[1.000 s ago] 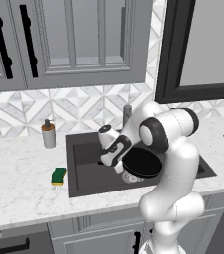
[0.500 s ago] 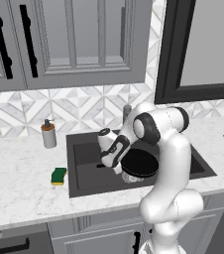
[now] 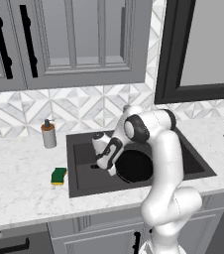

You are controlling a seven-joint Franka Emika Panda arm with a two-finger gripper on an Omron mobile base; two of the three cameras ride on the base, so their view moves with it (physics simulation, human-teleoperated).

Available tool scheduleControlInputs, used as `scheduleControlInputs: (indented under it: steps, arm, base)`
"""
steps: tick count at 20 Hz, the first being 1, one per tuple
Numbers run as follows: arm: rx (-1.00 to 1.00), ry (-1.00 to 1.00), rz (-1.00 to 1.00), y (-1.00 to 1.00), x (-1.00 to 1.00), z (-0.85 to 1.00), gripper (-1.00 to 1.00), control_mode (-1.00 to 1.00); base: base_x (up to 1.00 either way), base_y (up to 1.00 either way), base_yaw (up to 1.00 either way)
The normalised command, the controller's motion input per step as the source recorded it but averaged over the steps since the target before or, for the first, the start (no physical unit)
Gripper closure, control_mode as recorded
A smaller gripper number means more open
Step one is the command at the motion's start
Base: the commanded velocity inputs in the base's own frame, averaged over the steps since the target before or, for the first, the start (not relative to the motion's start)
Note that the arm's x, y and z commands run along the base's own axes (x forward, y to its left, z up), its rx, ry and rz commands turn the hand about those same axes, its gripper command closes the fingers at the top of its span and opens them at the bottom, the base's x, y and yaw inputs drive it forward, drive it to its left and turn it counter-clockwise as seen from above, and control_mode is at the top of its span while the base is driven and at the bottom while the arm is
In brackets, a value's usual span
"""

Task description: Pick the pan and sponge and place them into the sink. Then turn on the water.

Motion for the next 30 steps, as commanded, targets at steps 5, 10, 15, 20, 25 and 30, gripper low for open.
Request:
scheduleControlInputs:
  steps: [5,10,15,20,25,30]
  arm:
    - [0.0,-0.06,-0.07,0.11,0.18,-0.38,-1.0,-1.0]
    - [0.0,-0.11,-0.06,0.01,-0.02,-0.06,-1.0,-1.0]
    - [0.0,-0.14,-0.06,0.0,-0.26,0.32,-1.0,-1.0]
    - [0.0,-0.19,-0.04,0.03,-0.47,0.52,-1.0,-1.0]
    - [0.0,-0.2,-0.02,0.12,-0.53,0.62,-1.0,-1.0]
    - [-0.03,-0.22,0.0,0.27,-0.52,0.8,-1.0,-1.0]
  base:
    - [0.0,0.0,0.0]
    - [0.0,0.0,0.0]
    - [0.0,0.0,0.0]
    - [0.0,0.0,0.0]
    - [0.0,0.0,0.0]
    - [0.0,0.0,0.0]
